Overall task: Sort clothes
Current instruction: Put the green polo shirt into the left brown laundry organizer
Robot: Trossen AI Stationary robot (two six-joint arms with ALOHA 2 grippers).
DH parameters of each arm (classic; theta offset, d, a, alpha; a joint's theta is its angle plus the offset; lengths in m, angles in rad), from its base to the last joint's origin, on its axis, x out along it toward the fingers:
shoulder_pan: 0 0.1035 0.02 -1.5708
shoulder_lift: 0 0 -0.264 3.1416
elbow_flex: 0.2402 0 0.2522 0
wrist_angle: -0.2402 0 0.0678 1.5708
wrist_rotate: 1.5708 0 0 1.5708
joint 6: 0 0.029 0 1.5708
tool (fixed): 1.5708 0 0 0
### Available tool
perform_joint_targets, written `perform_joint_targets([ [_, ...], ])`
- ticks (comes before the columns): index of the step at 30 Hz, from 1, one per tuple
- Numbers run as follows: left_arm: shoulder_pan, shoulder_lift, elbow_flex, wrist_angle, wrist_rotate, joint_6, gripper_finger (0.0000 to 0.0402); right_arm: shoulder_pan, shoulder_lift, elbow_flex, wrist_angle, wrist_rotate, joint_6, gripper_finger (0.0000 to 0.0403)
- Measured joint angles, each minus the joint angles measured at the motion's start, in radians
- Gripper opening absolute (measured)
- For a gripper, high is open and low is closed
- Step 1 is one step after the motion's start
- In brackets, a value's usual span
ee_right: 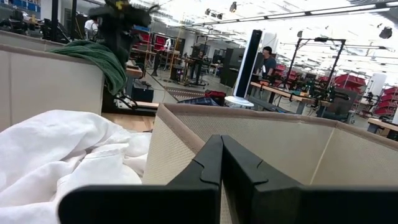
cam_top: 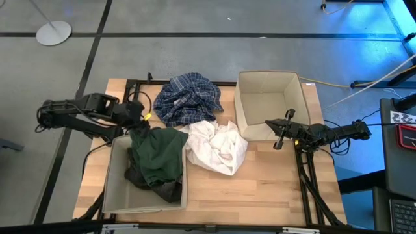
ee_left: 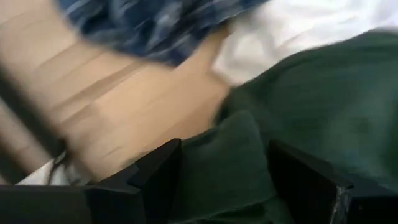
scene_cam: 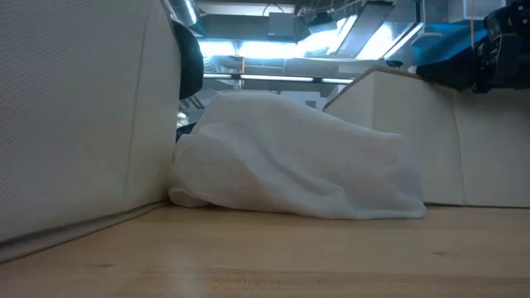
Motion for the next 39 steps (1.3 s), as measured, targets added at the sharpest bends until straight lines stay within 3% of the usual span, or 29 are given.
perform_joint_targets([
  [10, 0.003, 0.026, 0.0, -0.033, 0.017, -0.015, 0.022, 0.0, 0.0, 0.0, 0.001, -0.005, 0.0, 0.0012],
  [22, 0.003, 0.024, 0.0, 0.067, 0.024, 0.13, 0.0016, 0.0, 0.0, 0.0, 0.006, 0.0, 0.0, 0.0012],
  [29, -0.018, 0.031, 0.117, 0.087, -0.027, 0.176, 0.0014, 0.0, 0.0, 0.0, 0.001, 0.048, -0.015, 0.0012],
  [39, -0.171, 0.031, 0.291, 0.421, -0.018, 0.321, 0.0009, 0.0, 0.0, 0.0, 0.002, 0.052, -0.015, 0.0012],
])
